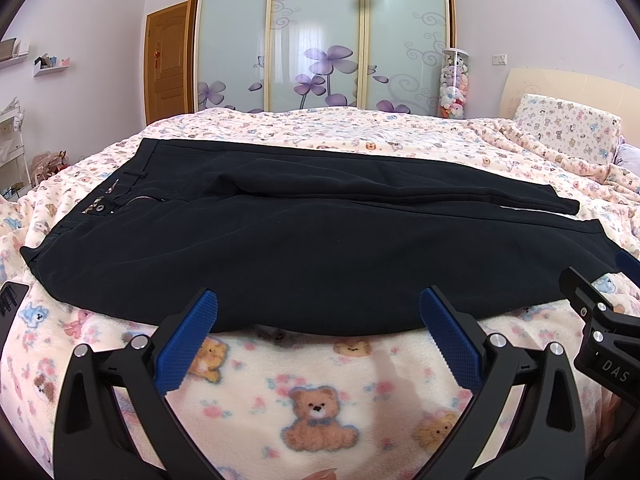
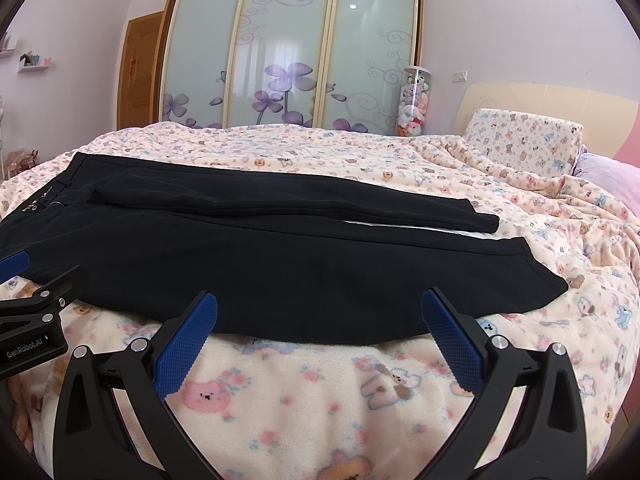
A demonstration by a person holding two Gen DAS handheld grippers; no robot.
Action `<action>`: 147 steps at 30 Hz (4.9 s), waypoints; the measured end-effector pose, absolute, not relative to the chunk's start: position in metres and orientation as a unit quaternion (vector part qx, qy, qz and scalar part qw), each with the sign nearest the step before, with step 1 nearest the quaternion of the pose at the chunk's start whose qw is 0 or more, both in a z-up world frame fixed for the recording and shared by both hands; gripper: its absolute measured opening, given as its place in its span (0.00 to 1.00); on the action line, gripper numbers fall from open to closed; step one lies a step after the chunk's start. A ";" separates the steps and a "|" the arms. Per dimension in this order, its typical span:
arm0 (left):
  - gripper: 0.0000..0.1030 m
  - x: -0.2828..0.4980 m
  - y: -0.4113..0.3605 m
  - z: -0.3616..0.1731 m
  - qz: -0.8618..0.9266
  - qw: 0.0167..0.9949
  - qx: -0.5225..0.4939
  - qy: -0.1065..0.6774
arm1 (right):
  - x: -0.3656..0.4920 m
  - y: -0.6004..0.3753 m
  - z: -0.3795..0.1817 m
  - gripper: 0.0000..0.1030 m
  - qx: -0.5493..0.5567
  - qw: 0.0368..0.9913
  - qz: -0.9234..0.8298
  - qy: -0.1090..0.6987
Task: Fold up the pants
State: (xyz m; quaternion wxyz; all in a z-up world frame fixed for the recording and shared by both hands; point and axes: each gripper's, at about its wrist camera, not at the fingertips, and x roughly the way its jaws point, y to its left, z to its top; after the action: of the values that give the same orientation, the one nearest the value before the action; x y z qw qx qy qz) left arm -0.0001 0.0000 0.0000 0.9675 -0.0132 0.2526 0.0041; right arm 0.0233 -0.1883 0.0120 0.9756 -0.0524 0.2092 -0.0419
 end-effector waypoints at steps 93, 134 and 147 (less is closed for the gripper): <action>0.98 0.074 -0.003 0.013 -0.064 0.968 -0.038 0.238 | 0.354 -0.544 0.021 0.17 0.240 0.915 -0.077 0.314; 0.98 0.065 0.018 0.016 -0.091 0.965 -0.109 0.219 | 0.174 -0.421 -0.026 0.41 0.567 0.757 0.031 0.323; 0.98 0.074 0.026 0.016 -0.087 0.955 -0.126 0.253 | 0.156 -0.423 -0.031 0.04 0.573 0.783 0.002 0.243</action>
State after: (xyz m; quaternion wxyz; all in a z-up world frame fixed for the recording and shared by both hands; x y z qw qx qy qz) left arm 0.0743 0.0261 0.0163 0.9551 -0.1264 0.2535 -0.0869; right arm 0.1556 -0.4225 -0.0309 0.7832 0.5725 0.2425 0.0024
